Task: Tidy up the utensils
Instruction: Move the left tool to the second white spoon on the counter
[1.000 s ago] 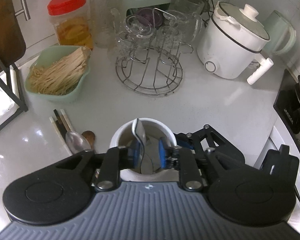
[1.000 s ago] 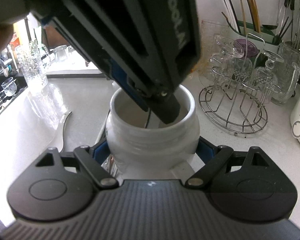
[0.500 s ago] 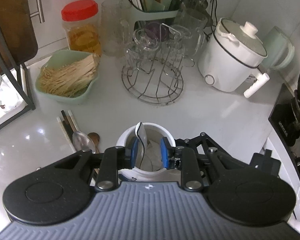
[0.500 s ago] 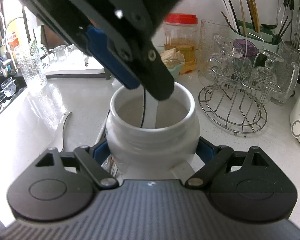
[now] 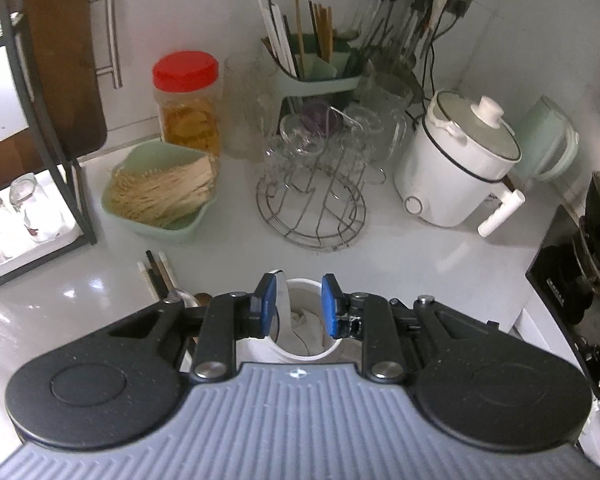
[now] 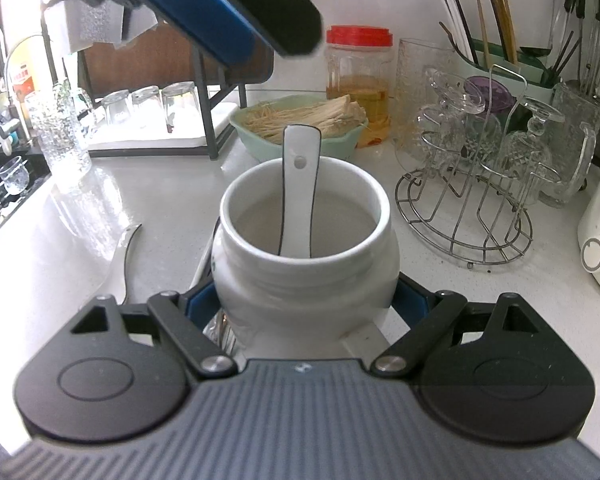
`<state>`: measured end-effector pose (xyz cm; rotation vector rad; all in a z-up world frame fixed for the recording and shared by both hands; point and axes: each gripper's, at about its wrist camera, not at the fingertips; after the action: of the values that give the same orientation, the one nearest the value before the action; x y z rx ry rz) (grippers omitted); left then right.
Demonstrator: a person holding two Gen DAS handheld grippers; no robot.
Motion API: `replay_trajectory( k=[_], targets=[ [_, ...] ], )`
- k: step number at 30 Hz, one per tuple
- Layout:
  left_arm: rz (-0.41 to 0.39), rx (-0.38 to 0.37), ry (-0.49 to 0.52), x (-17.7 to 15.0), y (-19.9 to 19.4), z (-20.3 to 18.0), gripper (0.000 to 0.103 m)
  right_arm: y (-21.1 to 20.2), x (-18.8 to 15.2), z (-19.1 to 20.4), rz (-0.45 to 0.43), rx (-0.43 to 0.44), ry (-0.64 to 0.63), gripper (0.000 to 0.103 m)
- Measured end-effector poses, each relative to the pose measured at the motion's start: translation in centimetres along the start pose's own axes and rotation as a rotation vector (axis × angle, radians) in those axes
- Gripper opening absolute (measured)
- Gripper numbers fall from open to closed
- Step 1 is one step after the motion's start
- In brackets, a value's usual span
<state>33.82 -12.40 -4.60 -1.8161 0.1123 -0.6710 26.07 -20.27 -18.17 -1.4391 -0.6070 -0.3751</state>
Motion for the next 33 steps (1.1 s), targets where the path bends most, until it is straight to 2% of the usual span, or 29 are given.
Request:
replay_trajectory(
  k=[17,19,23,33],
  targets=[
    [-0.056,0.014,-0.129,-2.7,-2.0,4.4,0.03,0.0,0.2,0.1,0.021,-0.015,0.017,0.091],
    [-0.047,0.021,-0.143,-3.1,-1.7,4.9,0.039,0.0,0.2,0.2,0.025,-0.015,0.021,0.091],
    [-0.036,0.056,-0.169,-4.1,-0.6,6.1,0.045,-0.3,-0.1,0.2,0.028,-0.019,0.025,0.091],
    [0.048,0.111,-0.333,-7.6,3.5,11.7,0.046,-0.6,-0.2,0.4,0.057,-0.031,0.04,0.091]
  ],
)
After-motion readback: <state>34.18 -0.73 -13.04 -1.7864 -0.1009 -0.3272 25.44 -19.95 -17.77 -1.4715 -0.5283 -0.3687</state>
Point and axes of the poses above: each gripper's, at about its wrist camera, not at the fingertips, and y roughly the way its jaws point, z to its left, x to its top, and after that the axes turned 14 degrees about z, right-handed
